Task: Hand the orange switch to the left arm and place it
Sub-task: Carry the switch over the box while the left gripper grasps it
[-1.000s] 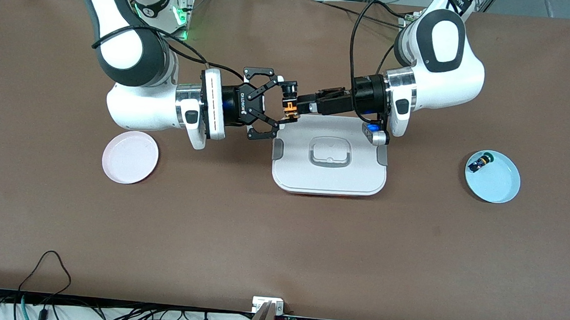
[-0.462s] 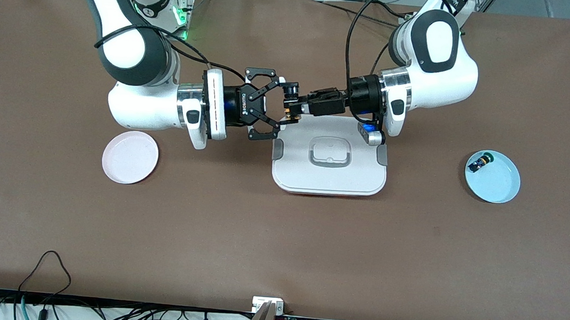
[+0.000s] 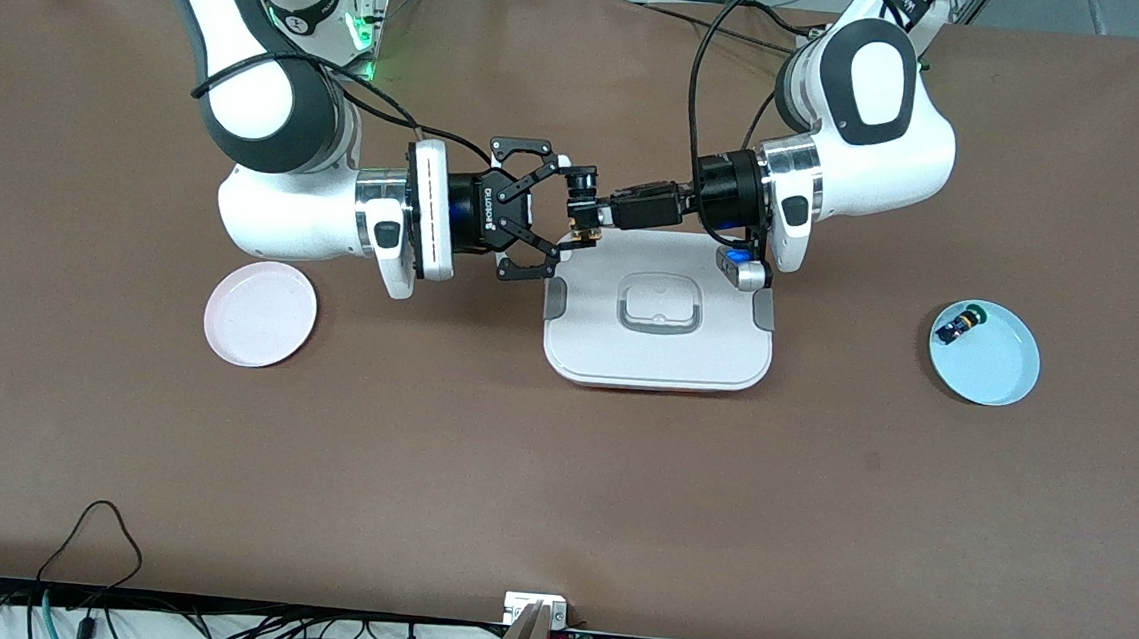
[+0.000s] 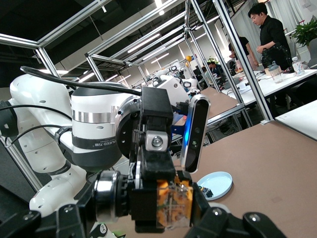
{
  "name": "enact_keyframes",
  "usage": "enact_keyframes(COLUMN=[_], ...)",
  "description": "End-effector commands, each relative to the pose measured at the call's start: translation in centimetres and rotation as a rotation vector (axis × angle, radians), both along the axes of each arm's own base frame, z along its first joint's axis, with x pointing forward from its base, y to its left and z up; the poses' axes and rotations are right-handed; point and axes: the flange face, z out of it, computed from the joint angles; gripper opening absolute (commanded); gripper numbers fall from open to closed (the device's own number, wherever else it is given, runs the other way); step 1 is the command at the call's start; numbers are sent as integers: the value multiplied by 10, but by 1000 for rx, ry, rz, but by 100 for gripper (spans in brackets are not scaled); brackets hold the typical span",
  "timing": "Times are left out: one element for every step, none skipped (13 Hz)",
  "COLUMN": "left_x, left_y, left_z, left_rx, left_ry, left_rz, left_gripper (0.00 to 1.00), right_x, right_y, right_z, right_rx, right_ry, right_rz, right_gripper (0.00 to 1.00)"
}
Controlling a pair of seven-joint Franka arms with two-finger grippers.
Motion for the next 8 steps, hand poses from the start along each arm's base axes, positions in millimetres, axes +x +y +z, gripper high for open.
enact_keyframes(left_x=[3, 4, 4, 4, 6, 6, 8, 15], left_y=[10, 15, 20, 28, 41, 60, 76, 104], left_z=[-3, -3, 1, -1, -5, -13, -19, -25], left_rx=[5, 9, 10, 9, 15, 58, 104, 162], left_ry=[-21, -21, -28, -24, -26, -36, -54, -74], left_rz=[17, 25, 32, 31, 15, -13, -59, -122], left_gripper=[0, 0, 0, 0, 0, 0, 0, 0], right_x=[-2, -2, -2, -1, 0, 2, 2, 5], right_y=[1, 1, 1, 0, -1, -2, -4, -9], right_z=[14, 13, 13, 13, 14, 19, 26, 31], right_rx=[14, 13, 13, 10, 9, 6, 5, 13], right_ry=[16, 27, 29, 28, 28, 29, 46, 55], right_rz=[-23, -25, -28, -34, -44, -59, -67, -80], right_gripper=[99, 100, 100, 100, 100, 100, 100, 100])
